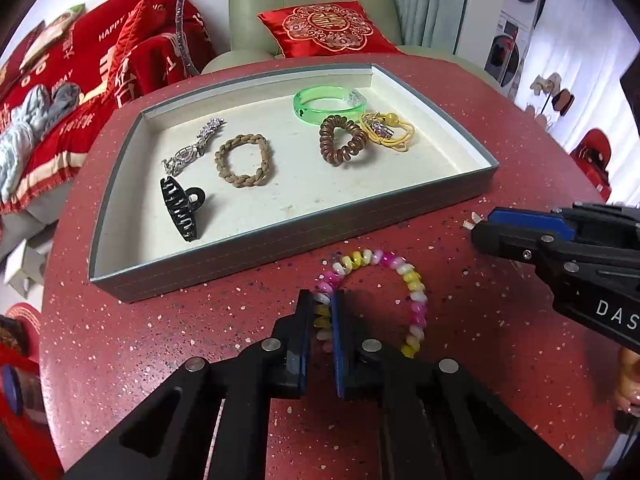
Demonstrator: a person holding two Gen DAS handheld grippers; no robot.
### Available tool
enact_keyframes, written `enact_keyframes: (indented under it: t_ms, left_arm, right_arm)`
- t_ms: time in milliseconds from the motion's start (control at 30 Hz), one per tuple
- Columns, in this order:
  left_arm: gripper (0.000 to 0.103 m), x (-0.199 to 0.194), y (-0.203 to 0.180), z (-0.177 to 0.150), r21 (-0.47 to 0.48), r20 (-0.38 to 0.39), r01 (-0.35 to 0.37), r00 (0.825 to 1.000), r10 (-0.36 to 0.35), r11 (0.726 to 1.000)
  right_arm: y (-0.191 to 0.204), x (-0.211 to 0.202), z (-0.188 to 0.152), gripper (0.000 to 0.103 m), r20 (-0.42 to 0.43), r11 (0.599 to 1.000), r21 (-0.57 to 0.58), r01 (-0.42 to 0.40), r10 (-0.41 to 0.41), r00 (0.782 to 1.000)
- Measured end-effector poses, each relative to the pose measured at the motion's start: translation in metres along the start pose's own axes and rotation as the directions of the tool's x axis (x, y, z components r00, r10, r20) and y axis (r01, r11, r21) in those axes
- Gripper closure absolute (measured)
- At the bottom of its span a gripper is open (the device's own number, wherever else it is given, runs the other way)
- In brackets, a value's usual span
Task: Organize jewelry
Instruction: 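Grasp the cream hair clip with the right tool while the left tool grasps the pink-yellow beaded bracelet, then carry the hair clip into the tray with the right tool while the left tool carries the beaded bracelet there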
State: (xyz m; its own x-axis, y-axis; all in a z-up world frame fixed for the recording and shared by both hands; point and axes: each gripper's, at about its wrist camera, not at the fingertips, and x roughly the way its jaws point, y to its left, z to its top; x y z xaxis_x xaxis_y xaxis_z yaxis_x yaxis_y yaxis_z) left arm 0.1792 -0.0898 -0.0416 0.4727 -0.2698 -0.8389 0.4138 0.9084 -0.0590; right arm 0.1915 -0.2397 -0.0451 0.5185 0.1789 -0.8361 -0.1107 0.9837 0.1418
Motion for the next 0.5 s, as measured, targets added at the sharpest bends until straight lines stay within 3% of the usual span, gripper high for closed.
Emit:
enact_keyframes:
  t_ms: [500]
  left_arm:
    - [0.076,-0.035,0.026,-0.005,-0.083,0.078,0.083,0.994,-0.077,0.993]
  right_arm:
    - [0.0,-0.014,-0.007,0.082,0.016,0.998,0.047,-0.03,0.029,0.999]
